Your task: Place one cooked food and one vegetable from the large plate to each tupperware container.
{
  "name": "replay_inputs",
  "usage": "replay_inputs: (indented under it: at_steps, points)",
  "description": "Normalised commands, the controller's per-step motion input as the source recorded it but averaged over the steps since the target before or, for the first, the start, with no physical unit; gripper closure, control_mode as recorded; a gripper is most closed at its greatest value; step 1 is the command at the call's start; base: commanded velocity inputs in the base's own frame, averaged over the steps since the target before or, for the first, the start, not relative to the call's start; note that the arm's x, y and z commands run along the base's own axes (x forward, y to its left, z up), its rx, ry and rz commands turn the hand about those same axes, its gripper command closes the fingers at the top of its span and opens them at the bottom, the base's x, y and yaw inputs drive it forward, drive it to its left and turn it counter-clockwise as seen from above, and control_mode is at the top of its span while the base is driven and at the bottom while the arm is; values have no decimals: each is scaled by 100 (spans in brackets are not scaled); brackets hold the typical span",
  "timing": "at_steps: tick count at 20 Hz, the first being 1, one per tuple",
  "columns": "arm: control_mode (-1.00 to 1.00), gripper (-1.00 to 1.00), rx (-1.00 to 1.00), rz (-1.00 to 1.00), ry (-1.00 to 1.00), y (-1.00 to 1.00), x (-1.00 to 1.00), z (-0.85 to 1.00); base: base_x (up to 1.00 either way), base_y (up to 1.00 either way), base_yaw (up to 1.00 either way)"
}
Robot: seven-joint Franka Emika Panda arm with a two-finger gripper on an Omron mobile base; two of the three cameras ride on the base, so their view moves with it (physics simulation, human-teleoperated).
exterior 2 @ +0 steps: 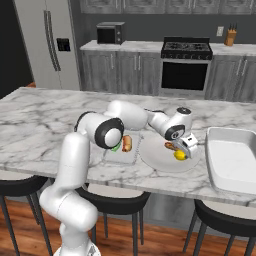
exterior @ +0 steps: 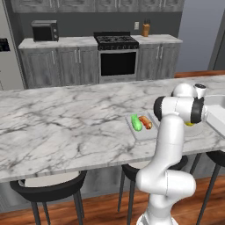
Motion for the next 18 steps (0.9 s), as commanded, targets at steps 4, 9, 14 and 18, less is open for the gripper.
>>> replay_inputs:
  at_steps: [4,9,14,18]
  points:
    - [-100,-100,0,-8,0,-9,-8,-10,0,0,0]
    - [-100,-100,0,-9,1,0,-13,-11,0,0,0]
    - [-100,-100,0,-9,7,0,-1,-15,0,0,0]
    - [-100,100,0,-12,9,11,0,-10,0,0,0]
